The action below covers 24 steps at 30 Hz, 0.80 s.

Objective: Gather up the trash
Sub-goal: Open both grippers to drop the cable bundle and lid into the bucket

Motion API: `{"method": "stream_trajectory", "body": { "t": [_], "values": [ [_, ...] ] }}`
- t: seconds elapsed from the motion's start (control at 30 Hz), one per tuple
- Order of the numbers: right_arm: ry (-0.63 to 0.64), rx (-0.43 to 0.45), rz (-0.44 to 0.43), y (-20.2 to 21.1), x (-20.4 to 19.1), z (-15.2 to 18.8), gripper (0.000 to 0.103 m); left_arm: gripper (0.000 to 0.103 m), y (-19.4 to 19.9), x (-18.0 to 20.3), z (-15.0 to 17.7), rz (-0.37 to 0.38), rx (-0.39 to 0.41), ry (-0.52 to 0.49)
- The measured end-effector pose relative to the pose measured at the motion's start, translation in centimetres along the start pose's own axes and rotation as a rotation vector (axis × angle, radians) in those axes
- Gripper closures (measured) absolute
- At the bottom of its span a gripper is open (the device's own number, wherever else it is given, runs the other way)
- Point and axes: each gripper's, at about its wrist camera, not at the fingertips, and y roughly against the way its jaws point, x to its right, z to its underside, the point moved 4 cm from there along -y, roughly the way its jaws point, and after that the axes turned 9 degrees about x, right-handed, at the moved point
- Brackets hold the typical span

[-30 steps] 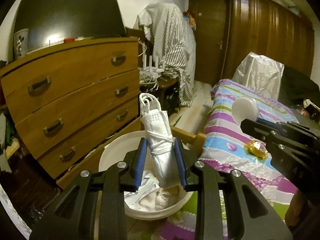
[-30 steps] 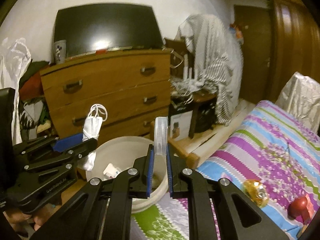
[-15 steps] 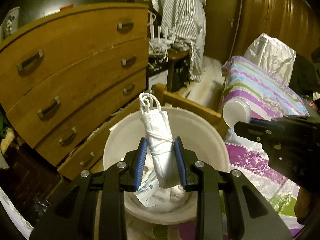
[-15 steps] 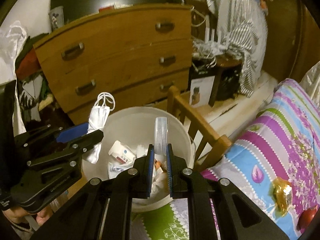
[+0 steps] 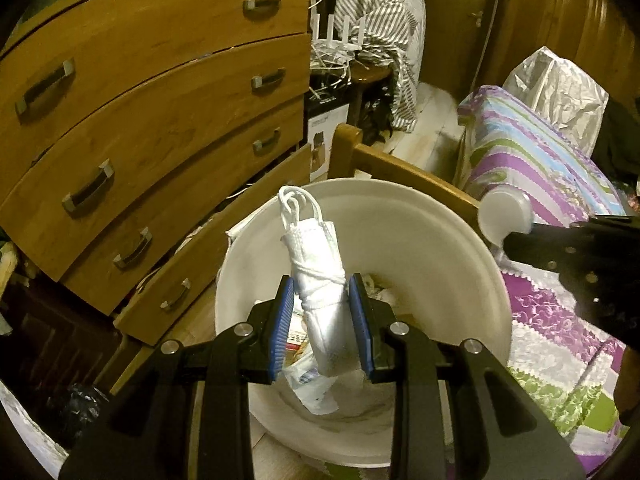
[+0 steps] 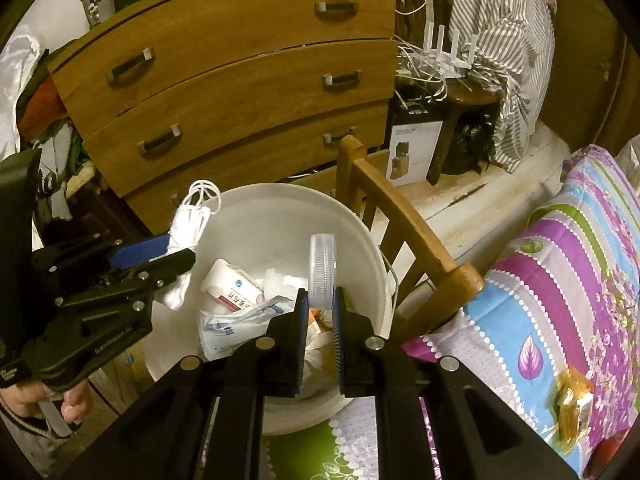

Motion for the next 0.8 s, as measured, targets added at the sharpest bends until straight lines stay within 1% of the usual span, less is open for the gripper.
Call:
{"method": "stream_trajectory", "body": {
  "t": [0.7,0.73,0.77,0.8],
  "values": [
    [0.000,-0.007,0.007,-0.36,0.35,0.16,0.090,0.075,-0.46,-0.17,-0.12,-0.013,-0.001,0.005],
    [-0.002,-0.001,0.010,-0.31,0.41,0.16,0.088,0.075,-0.52,-0.19,-0.13,-0.017,0.000,0.002],
    [-0.007,0.002,0.009,-0.29,0.51,0.15,0.077,0.070,-0.57,-0.19,-0.11,-0.020,-0.003,0.000],
    [-0.013,0.004,0.006,-0.28,0.60,0.17,0.068,0.066,-0.61,-0.22,-0.09,-0.023,-0.005,0.001]
  ]
}}
